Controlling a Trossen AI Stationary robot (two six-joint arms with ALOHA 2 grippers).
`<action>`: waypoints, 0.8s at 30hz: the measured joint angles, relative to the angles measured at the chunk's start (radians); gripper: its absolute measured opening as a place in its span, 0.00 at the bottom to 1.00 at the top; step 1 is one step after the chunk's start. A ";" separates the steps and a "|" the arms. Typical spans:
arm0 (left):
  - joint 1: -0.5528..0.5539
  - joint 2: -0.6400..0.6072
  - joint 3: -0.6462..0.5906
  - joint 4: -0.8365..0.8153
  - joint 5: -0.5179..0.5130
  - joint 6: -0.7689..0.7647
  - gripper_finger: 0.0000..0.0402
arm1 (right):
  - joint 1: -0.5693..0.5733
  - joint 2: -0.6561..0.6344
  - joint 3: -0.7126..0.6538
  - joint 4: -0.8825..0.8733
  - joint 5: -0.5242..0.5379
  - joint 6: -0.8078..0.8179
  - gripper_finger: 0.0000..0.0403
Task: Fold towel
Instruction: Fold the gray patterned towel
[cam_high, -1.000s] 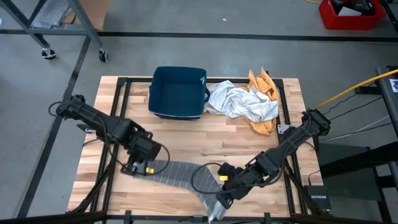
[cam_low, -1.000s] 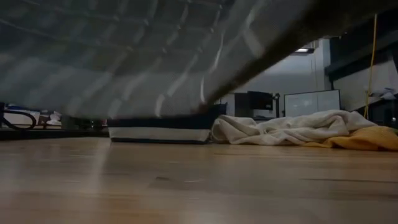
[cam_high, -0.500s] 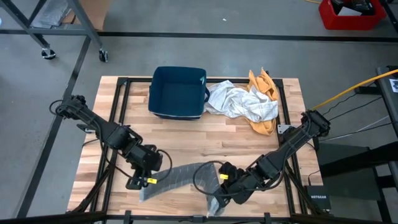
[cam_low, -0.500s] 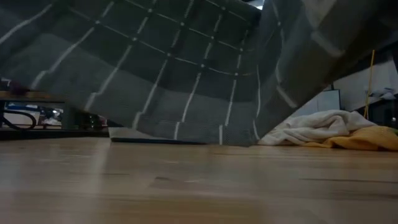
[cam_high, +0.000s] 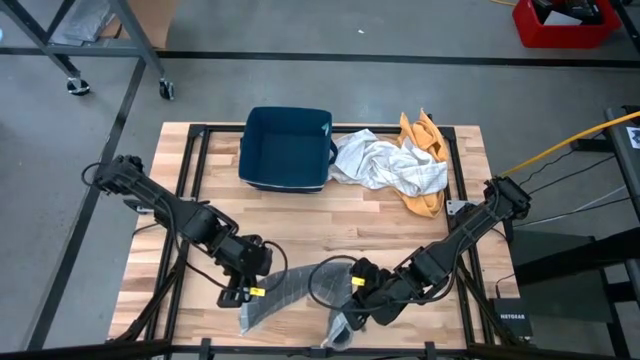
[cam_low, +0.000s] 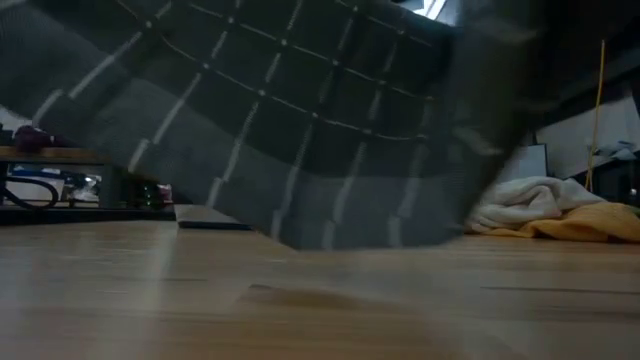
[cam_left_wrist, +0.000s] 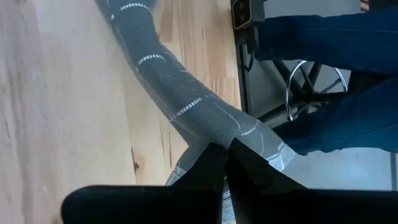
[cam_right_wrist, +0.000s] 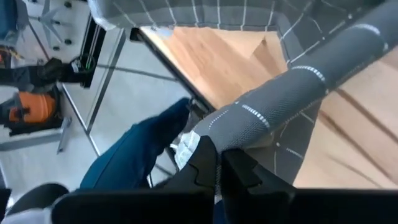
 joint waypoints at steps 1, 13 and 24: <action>0.000 0.010 0.000 0.017 0.000 0.000 0.00 | 0.000 0.000 0.000 0.000 -0.013 0.000 0.02; 0.013 0.077 0.000 0.342 0.046 -0.027 0.00 | 0.001 -0.031 0.000 -0.003 -0.059 -0.004 0.01; 0.079 0.087 0.000 0.303 -0.001 -0.083 0.00 | 0.001 -0.064 0.000 -0.020 -0.045 -0.001 0.01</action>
